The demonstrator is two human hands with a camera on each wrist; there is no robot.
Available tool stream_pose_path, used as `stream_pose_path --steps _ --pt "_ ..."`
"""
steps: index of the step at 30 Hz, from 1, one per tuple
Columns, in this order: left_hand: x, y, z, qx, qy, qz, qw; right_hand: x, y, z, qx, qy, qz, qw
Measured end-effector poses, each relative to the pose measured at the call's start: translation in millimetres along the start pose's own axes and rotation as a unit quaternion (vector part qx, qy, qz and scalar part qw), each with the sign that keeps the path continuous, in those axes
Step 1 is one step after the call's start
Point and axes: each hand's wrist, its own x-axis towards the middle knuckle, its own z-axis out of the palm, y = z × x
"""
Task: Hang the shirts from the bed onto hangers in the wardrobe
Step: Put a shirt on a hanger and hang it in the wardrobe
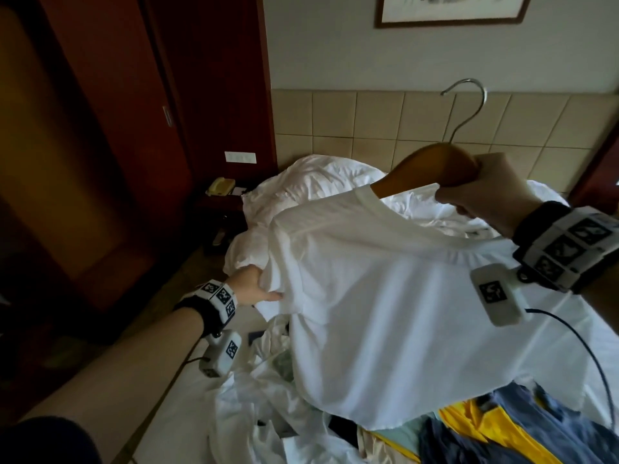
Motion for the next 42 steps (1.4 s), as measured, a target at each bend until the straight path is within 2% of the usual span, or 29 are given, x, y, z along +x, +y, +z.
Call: stream_pose_path --steps 2,4,5,7,8,9,10,11,12,14,15,16,19,22,24,31,33,35,37,39,42 --pt "1.9 -0.3 2.3 -0.077 0.049 -0.047 0.995 -2.4 -1.8 4.5 -0.019 -0.004 0.003 1.0" --pt "-1.7 -5.8 3.6 -0.204 0.078 -0.105 0.97 -4.4 -3.0 7.7 -0.032 -0.002 0.003 0.999" --pt "-7.0 -11.9 3.5 -0.278 0.072 -0.115 0.951 -4.5 -2.4 8.7 -0.037 0.0 0.004 0.999" --pt "-20.8 -18.0 6.7 -0.353 0.067 -0.102 0.928 -5.2 -0.4 10.1 -0.044 0.001 0.01 0.999" --pt "-29.2 -16.3 13.7 -0.409 0.078 -0.107 0.903 -5.4 0.6 10.6 -0.048 0.002 0.013 0.999" --pt "-37.9 -13.3 20.3 -0.431 0.12 -0.13 0.885 -4.9 1.4 11.4 -0.053 0.002 0.016 0.998" --pt "-46.9 -8.9 26.0 -0.473 0.158 -0.144 0.855 -4.1 2.0 12.3 -0.057 0.003 0.018 0.998" --pt "-56.0 -1.2 27.9 -0.554 0.159 -0.129 0.807 -3.1 2.5 13.5 -0.059 0.004 0.018 0.998" --pt "-60.4 3.1 29.5 -0.627 0.152 -0.09 0.759 -2.4 2.0 14.7 -0.062 0.005 0.016 0.998" --pt "-53.5 -5.7 33.2 -0.717 0.085 -0.092 0.686 -2.0 1.6 18.5 -0.072 0.003 0.006 0.997" --pt "-54.3 -11.1 30.2 -0.733 0.07 -0.105 0.668 -2.3 1.7 20.6 -0.078 0.002 0.001 0.997" --pt "-54.1 -16.4 27.8 -0.735 0.062 -0.115 0.666 -3.2 1.8 21.9 -0.084 0.001 -0.005 0.996" --pt "-45.9 -33.9 31.1 -0.691 0.106 -0.142 0.701 -6.8 4.0 22.5 -0.089 -0.002 -0.012 0.996" --pt "-44.0 -38.9 41.2 -0.687 0.096 -0.155 0.704 -8.4 7.1 21.9 -0.091 -0.003 -0.01 0.996" --pt "-40.9 -43.4 47.9 -0.689 0.101 -0.172 0.696 -8.8 7.8 22.2 -0.097 -0.005 -0.01 0.995" --pt "-30.1 -58.0 61.2 -0.678 0.122 -0.186 0.701 -14.3 7.4 24.9 -0.11 -0.016 -0.017 0.994" --pt "-23.5 -56.6 52.9 -0.629 0.163 -0.181 0.739 -14.3 9.0 26.4 -0.102 -0.016 -0.016 0.995" --pt "-17.3 -41.7 32.3 -0.534 0.22 -0.156 0.801 -14.4 10.0 28.3 -0.094 -0.021 -0.017 0.995" --pt "-20.9 -7.6 4.5 -0.445 0.242 -0.078 0.859 -14.9 9.1 32.6 -0.102 -0.027 -0.019 0.994" --pt "-33.0 35.2 -19.5 -0.365 0.221 0.027 0.904 -14.9 5.3 37.7 -0.106 -0.034 -0.024 0.994" --pt "-53.7 99.1 -39.9 -0.238 0.177 0.18 0.938 -16.3 -3.6 43.6 -0.094 -0.068 -0.02 0.993"
